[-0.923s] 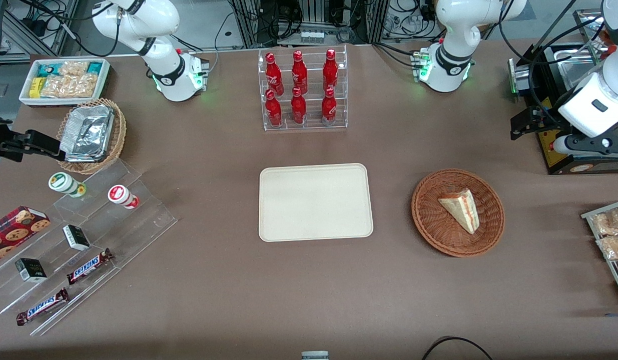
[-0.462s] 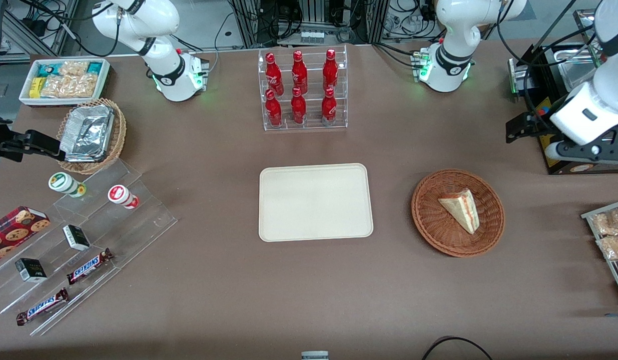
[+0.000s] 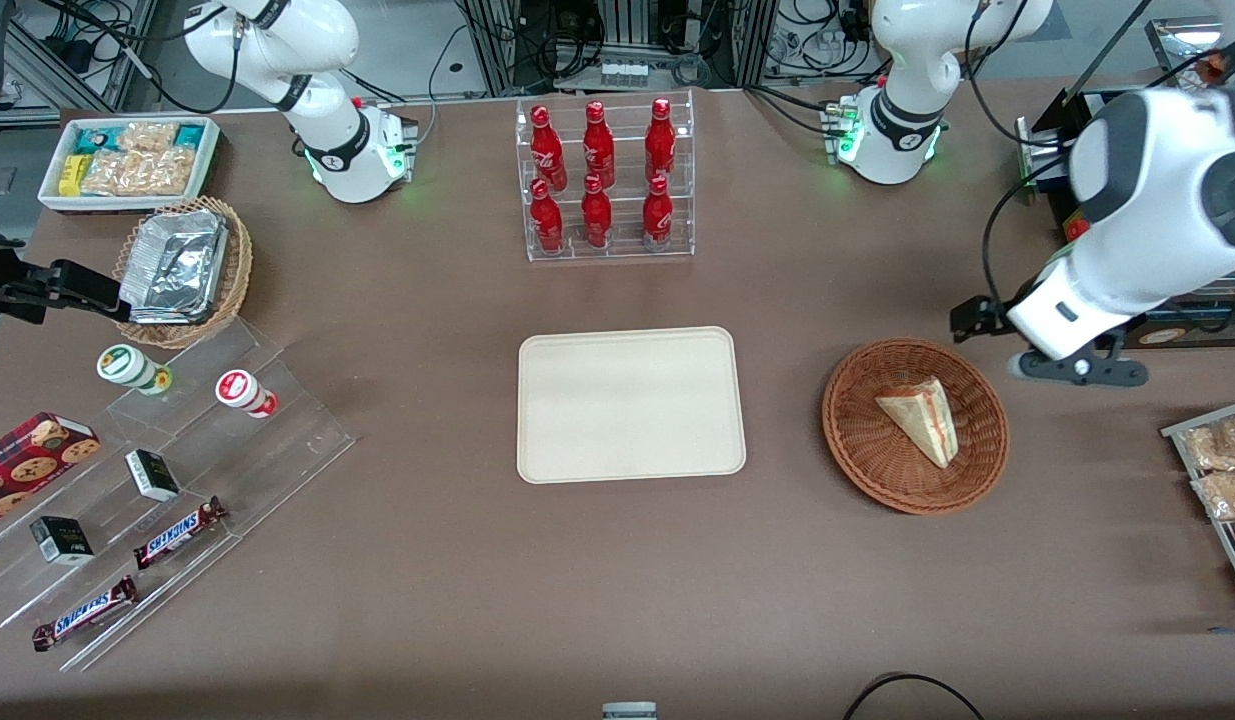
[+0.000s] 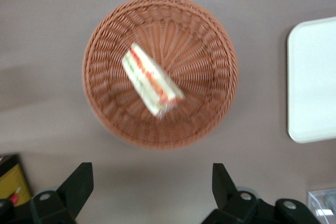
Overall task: Place sandwich from basket to tray
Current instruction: 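Move the left gripper over the wicker basket toward the wrapped sandwich, then lower the open left gripper around the sandwich and close on it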
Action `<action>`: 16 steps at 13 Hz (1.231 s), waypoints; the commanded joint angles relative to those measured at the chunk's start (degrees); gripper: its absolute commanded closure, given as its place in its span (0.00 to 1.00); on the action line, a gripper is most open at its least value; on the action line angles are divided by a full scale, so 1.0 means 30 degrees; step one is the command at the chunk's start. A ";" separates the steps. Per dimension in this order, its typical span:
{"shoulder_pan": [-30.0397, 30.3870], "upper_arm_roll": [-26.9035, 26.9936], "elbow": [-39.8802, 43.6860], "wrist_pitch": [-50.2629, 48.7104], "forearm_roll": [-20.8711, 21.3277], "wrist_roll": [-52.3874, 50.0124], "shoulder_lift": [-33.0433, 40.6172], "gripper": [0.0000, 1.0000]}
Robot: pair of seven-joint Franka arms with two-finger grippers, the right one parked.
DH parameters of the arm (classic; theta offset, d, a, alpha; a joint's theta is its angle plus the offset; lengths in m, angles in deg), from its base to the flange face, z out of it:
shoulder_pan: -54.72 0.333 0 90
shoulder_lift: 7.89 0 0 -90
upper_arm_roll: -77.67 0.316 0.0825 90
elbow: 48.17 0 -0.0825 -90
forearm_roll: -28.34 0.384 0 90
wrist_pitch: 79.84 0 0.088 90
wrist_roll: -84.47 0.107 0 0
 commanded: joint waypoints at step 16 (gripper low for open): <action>-0.0539 -0.0009 -0.4305 0.8801 0.0130 -1.4470 -0.2729 0.00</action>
